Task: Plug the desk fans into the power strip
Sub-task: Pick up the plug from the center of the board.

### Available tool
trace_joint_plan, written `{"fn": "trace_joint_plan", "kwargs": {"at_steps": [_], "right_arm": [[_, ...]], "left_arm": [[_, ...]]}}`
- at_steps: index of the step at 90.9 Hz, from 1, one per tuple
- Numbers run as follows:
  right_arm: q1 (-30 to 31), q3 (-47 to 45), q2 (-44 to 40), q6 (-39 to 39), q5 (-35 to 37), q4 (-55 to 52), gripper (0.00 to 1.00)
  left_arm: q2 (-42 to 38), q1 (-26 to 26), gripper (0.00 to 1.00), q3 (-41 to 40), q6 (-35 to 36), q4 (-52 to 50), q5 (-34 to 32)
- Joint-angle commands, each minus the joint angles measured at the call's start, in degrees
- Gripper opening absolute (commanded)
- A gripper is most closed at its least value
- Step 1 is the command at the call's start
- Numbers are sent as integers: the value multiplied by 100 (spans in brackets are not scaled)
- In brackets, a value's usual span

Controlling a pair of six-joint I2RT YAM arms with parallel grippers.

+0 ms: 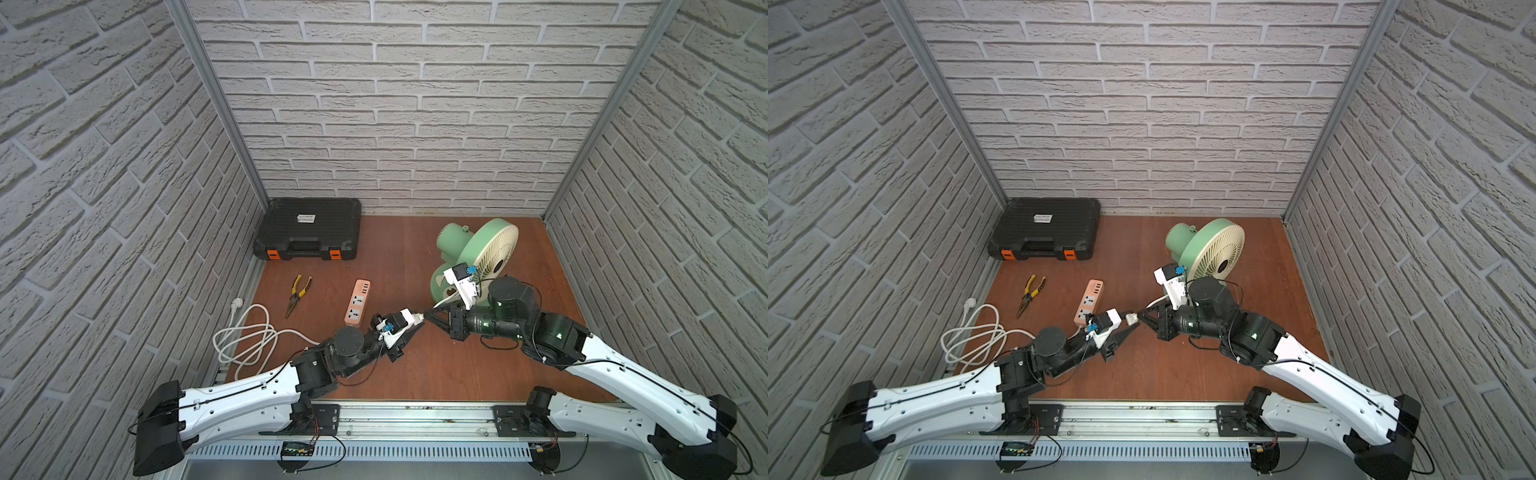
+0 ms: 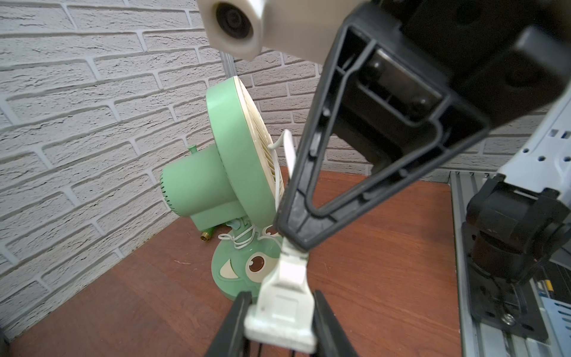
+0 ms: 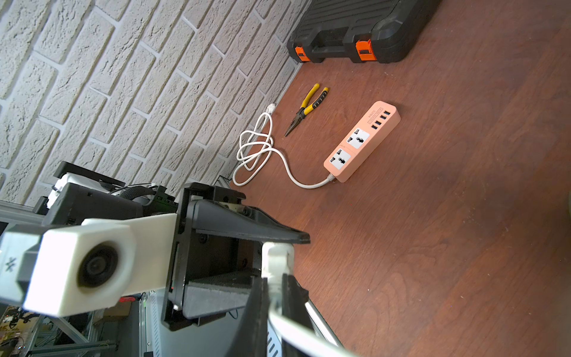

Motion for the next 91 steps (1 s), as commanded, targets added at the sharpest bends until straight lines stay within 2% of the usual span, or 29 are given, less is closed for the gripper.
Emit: {"fn": "trace_joint_plan", "kwargs": {"at_steps": [1,11,14,19,31,37,59,71,87,91], "right_arm": [[-35,63,75,80,228,267,17],[-27,83,179,147,420,95,47],[-17,72,205,145,434,85,53],[21,32,254,145,498,131,56],[130,-63,340,94,524,320,57],[210,-82,379,39,530,383,55],[353,-57,436,-46,665,292,37],[371,-81,415,-90,768,223,33],[370,-29,437,-148,911,88,21],[374,-17,446,-159,922,68,15]], "left_arm": [[51,-7,0,76,50,311,-45],[133,-8,0,111,17,333,-177],[160,-7,0,113,3,353,-185],[213,-12,0,149,-10,356,-178],[260,-8,0,204,-69,357,-148],[274,-7,0,193,-92,389,-152],[194,-7,0,166,-161,382,-177],[184,-7,0,166,-178,380,-164],[194,-7,0,210,-187,341,-75],[192,-7,0,210,-194,322,-57]]}}
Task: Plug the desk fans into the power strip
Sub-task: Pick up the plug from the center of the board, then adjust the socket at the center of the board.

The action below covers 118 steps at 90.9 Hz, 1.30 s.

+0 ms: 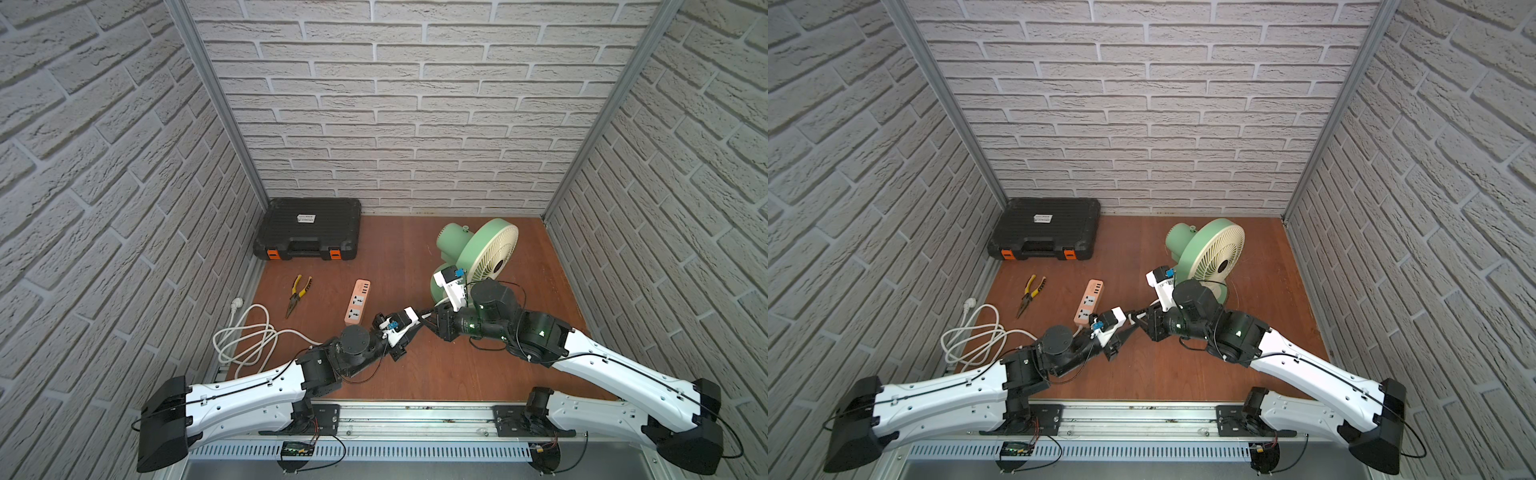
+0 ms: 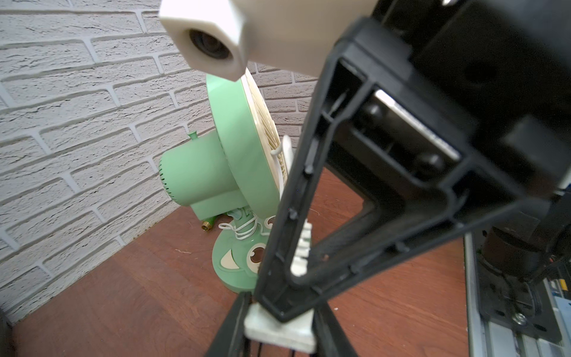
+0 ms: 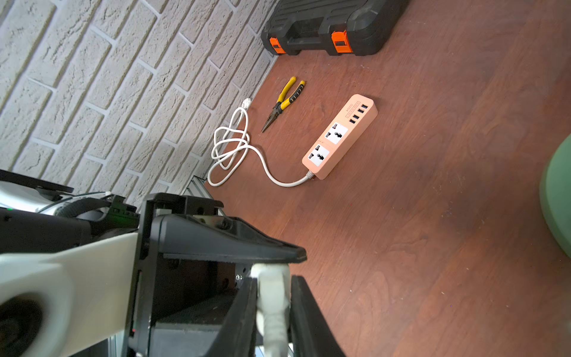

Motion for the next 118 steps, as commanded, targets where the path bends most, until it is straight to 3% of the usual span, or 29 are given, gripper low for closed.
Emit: {"fn": "trace_joint_plan", "kwargs": {"at_steps": [1,8,12,20,24,34,46,56,63,70,83,96,118], "right_arm": [[13,-20,9,-105,212,28,13],[13,-53,-18,-72,230,67,3],[9,-63,-45,-65,273,76,3],[12,-70,-153,-6,632,-39,3],[12,-82,-221,30,899,-153,3],[14,128,-208,52,1586,-746,3],[14,512,131,268,2401,-1662,3],[29,759,392,525,2601,-2053,3],[88,843,525,405,2508,-2002,3],[222,750,521,280,2588,-1763,3],[406,200,192,194,2979,-1090,3],[440,-250,-155,161,3292,-641,3],[444,-147,24,277,3122,-951,3]], "left_arm": [[-57,-5,0,169,-48,303,80],[-40,-5,1,145,-92,299,88],[-35,-5,19,124,-120,297,87],[-98,-5,67,4,-254,436,-23],[-166,-5,79,-99,-314,556,-144],[-321,-9,97,-196,-351,478,-311],[-425,-5,98,-115,-495,-12,-647],[-272,8,98,136,-906,-776,-1853],[-118,164,98,309,-1474,-1453,-2722],[-32,586,98,504,-2317,-2275,-2905],[-278,1509,98,518,-3757,-3240,-2490],[-782,2426,98,13,-4511,-3466,-2054],[-377,4304,98,-364,-5280,-3876,44]]}}
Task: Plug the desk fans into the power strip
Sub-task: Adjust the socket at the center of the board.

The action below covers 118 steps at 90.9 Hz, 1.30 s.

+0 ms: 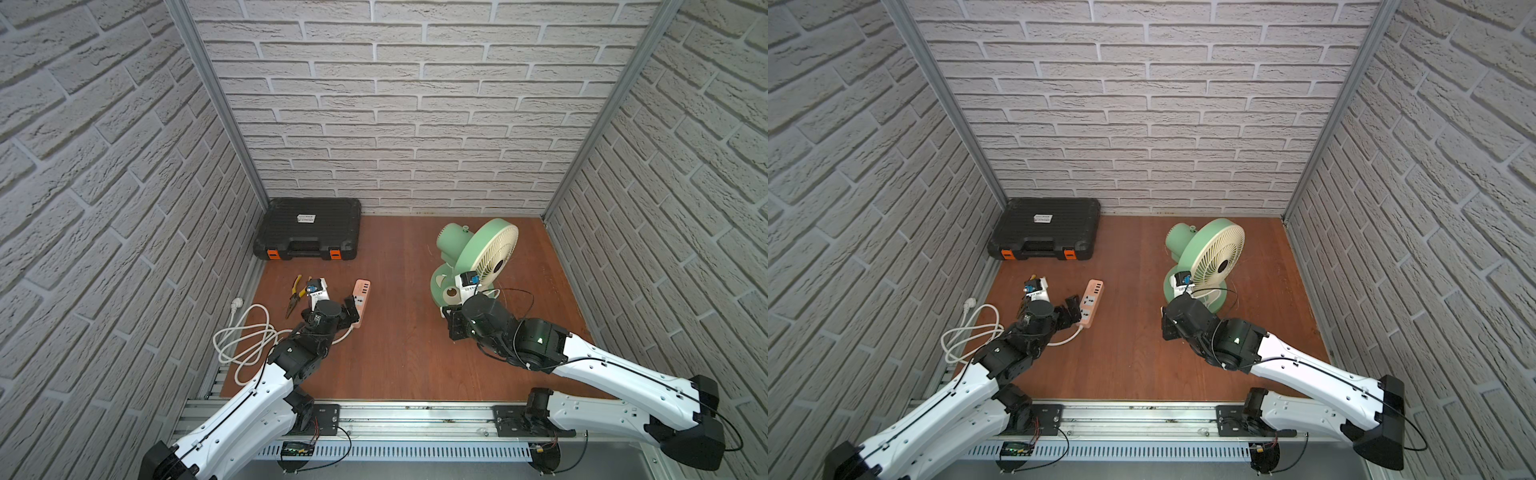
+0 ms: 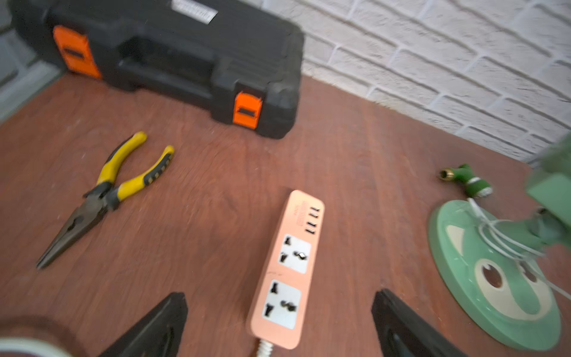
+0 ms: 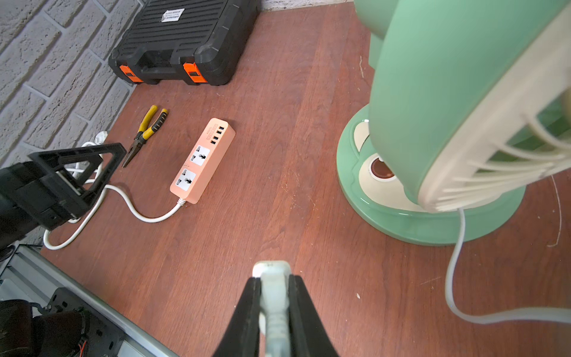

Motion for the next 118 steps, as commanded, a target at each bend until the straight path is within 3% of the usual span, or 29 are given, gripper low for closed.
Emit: {"fn": "trace_joint_plan", "kwargs": {"at_steps": [1,21,56,87,118], "right_arm": [[29,79,127,10,35,160,3],[55,158,608,-134,-409,201,3],[53,162,752,-201,-622,364,3],[58,107,711,-148,-759,447,3],[54,128,698,-164,-805,469,3]], "left_arm": [[362,598,98,-136,-615,-330,1204],[685,1113,98,-289,-760,-68,1722],[1367,1058,98,-338,-579,1099,2419],[2651,-58,98,564,262,460,1019],[3165,-217,98,600,453,502,609]]}}
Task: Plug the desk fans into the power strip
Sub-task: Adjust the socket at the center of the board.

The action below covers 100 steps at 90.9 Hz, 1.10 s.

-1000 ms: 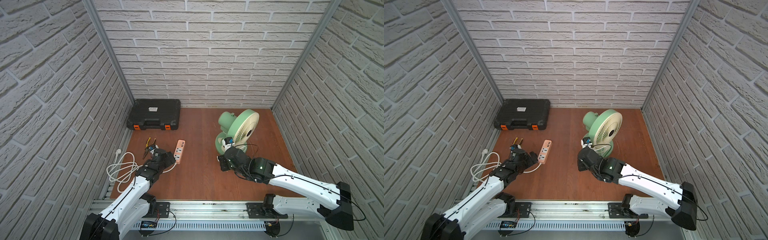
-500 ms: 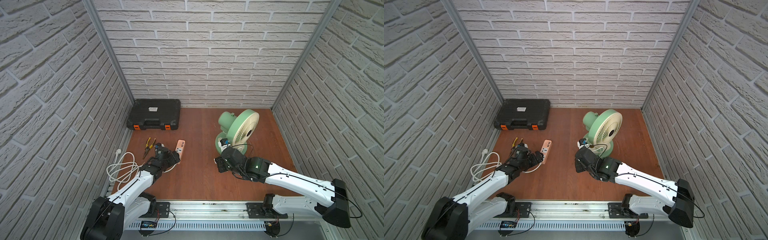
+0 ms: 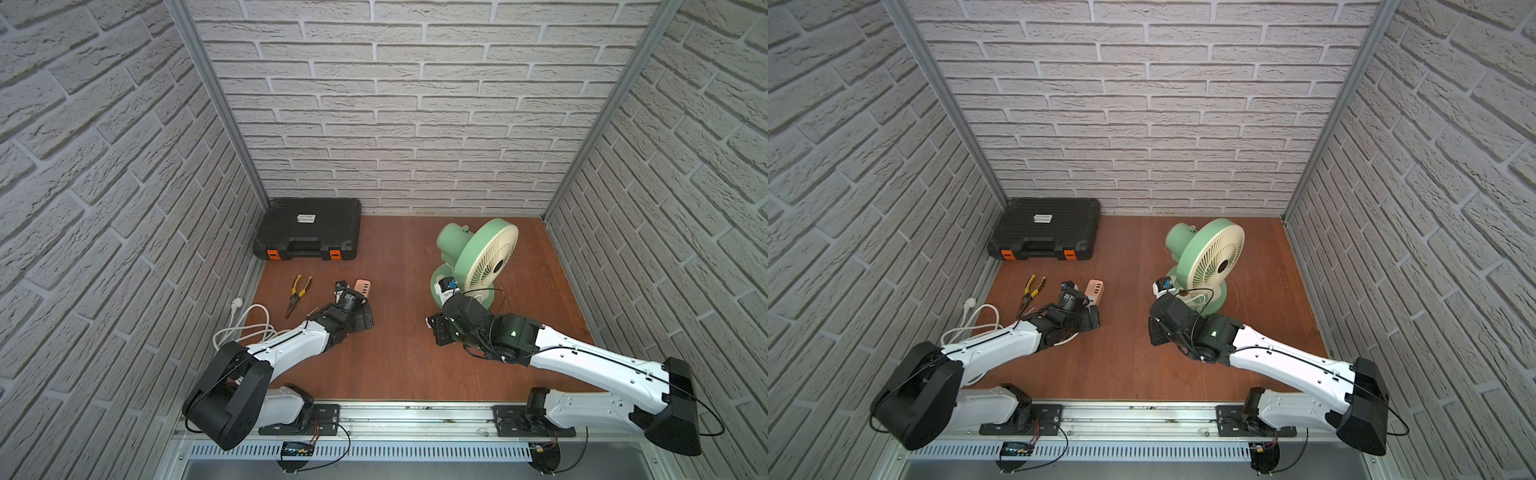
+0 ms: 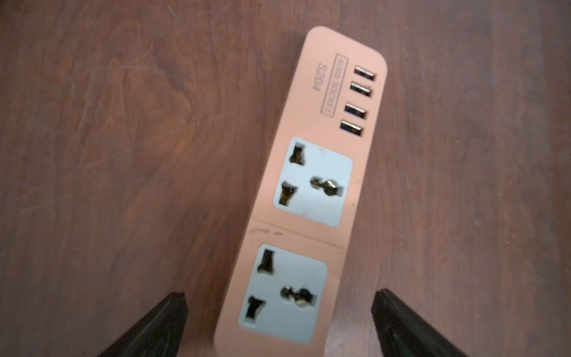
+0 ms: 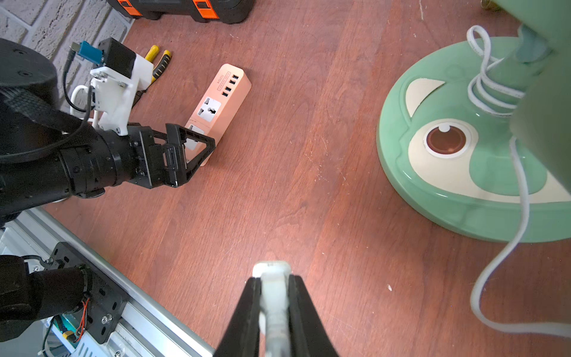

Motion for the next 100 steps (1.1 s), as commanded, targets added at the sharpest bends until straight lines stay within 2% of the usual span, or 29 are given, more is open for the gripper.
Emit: {"fn": "trace_joint_plan", "kwargs": {"at_steps": [1,31,60,74,100], "right_arm": [[27,104,-84,-31,1,253,3],[31,98,-22,64,60,263,3],[28,114,-117,115,149,173,3],[22,146,-122,130,176,150,3],[21,122,-99,174,188,109,3]], "left_arm": [[65,-53,98,56,206,13,-256],[414,-433,84,120,404,372,-145],[669,-518,52,164,306,677,149],[701,-974,44,408,377,354,-305],[942,-1646,28,689,59,214,-582]]}}
